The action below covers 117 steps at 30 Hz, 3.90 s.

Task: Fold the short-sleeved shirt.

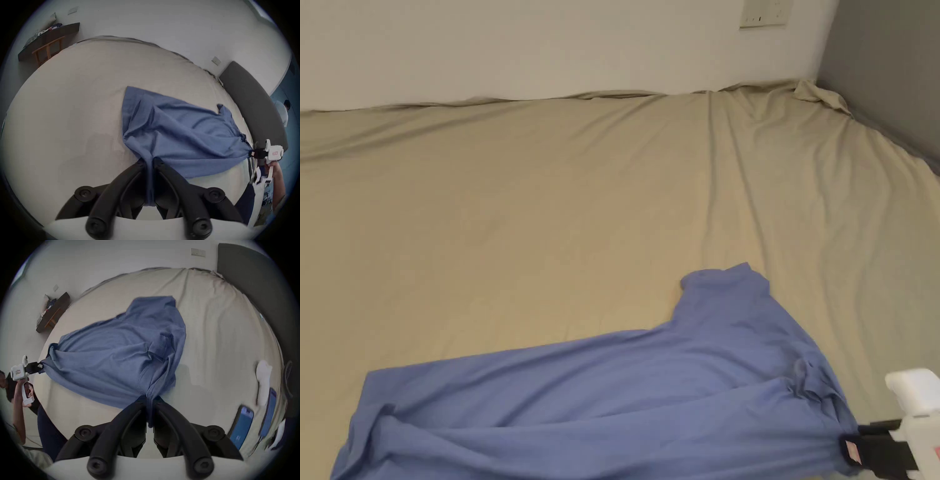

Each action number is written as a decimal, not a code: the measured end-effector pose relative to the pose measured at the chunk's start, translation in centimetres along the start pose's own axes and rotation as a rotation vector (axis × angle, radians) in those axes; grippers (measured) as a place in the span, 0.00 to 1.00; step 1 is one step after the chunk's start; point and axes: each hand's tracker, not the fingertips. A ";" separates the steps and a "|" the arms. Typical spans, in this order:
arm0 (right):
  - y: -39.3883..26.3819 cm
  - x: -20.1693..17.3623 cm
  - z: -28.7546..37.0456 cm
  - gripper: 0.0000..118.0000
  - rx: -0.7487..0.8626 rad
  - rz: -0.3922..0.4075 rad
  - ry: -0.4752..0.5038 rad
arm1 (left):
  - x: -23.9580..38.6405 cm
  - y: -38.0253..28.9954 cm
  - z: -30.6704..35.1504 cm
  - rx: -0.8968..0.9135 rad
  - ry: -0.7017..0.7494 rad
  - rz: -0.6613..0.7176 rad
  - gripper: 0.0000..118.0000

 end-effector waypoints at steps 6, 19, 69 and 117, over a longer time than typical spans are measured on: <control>-2.8 -1.6 -1.5 0.07 -0.096 -0.009 -0.034 | -1.5 -4.3 -1.3 -0.106 0.038 0.046 0.04; -1.4 -3.2 0.0 1.00 -0.038 0.179 -0.156 | -1.2 -2.0 0.7 0.026 0.069 -0.020 1.00; 19.4 0.5 -13.7 0.02 0.012 0.097 -0.181 | 2.3 13.3 -6.2 0.131 0.115 -0.083 0.00; 0.6 -3.2 5.5 1.00 0.322 0.214 -0.058 | -1.2 -0.5 7.2 0.487 0.047 -0.127 1.00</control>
